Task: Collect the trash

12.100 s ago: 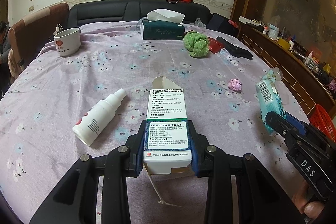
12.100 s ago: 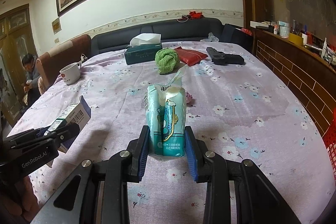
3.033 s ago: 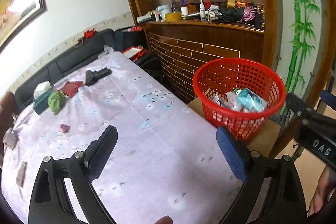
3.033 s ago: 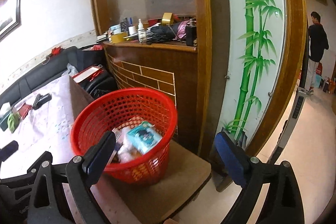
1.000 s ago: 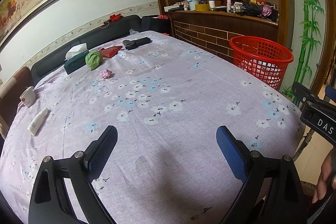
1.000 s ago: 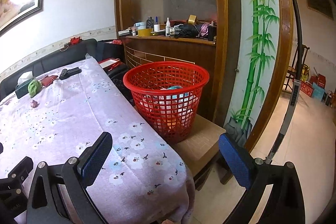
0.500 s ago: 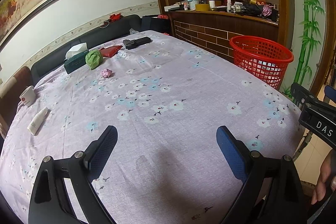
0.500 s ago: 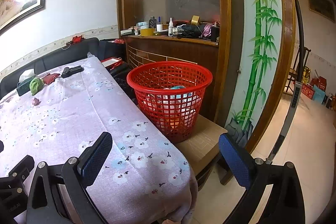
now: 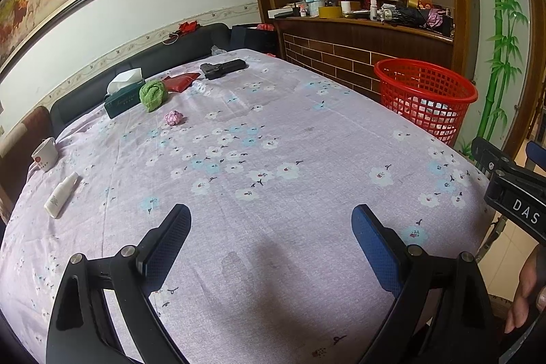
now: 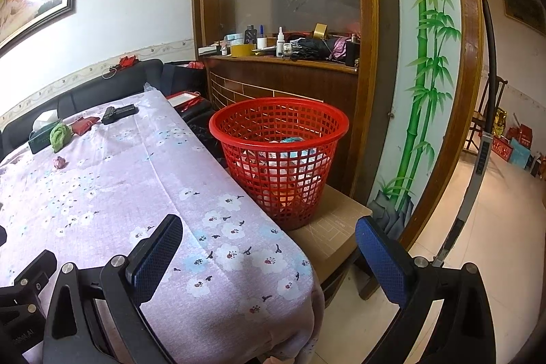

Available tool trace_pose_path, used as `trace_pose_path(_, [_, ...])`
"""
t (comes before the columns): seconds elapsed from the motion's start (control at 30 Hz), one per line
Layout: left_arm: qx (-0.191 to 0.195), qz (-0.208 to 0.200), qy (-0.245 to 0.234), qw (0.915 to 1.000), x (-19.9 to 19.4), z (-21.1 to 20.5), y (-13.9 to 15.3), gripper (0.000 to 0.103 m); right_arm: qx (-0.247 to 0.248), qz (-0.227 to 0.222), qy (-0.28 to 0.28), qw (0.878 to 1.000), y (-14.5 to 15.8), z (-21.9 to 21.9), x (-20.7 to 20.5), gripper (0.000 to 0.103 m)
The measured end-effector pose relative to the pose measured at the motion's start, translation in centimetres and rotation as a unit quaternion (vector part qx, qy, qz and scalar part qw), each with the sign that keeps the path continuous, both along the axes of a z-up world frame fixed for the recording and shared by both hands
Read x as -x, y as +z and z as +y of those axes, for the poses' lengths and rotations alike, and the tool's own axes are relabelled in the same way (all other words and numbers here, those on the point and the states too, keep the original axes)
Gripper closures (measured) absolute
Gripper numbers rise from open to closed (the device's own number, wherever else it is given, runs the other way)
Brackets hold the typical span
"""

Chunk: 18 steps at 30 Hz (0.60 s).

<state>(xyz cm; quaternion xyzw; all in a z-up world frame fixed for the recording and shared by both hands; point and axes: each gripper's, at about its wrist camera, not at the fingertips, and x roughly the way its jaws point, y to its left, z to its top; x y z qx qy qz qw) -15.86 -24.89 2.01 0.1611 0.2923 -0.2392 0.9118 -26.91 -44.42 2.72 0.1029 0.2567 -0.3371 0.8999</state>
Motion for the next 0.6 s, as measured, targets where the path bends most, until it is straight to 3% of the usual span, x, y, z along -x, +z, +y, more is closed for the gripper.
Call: trace_pose_path(0.6, [0.002,0.001,0.0,1.0,0.06,0.08,-0.1,0.009,-0.001,0.001,0.0,1.0,-0.05,0.03,-0.09,0.0])
